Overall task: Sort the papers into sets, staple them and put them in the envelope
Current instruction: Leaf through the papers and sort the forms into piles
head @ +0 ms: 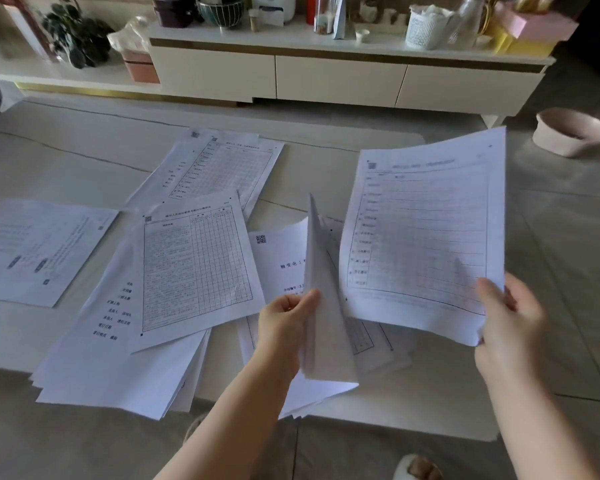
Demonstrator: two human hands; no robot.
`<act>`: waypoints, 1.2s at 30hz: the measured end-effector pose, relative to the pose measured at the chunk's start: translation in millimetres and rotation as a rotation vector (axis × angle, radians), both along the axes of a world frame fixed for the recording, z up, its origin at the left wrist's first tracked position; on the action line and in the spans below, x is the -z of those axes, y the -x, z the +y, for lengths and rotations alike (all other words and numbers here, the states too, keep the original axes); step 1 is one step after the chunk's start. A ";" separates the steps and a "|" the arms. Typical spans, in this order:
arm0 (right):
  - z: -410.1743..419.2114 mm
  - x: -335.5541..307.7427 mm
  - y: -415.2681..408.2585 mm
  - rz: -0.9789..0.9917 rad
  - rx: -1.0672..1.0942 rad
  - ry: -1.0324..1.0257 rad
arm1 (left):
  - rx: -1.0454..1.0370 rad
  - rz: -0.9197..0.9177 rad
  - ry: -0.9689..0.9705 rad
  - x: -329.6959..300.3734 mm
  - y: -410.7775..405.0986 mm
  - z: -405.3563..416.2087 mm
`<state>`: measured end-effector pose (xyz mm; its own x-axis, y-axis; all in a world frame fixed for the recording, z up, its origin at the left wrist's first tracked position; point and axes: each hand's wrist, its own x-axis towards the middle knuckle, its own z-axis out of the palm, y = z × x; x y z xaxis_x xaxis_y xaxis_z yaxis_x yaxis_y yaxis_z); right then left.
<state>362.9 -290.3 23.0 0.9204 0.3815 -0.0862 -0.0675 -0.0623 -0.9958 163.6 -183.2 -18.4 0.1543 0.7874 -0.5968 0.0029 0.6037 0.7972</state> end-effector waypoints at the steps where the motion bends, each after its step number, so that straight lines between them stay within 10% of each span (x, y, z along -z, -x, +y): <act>1: -2.2 1.2 -2.7 0.024 0.017 -0.012 | 0.003 -0.014 0.025 -0.6 -4.2 -2.0; 19: -30.7 2.6 -31.3 0.039 0.019 -0.087 | 0.009 -0.064 0.154 8.0 -36.3 -14.5; 36: -1.5 22.5 1.8 -0.017 -0.336 0.180 | 0.152 0.515 -0.592 -58.5 48.0 12.4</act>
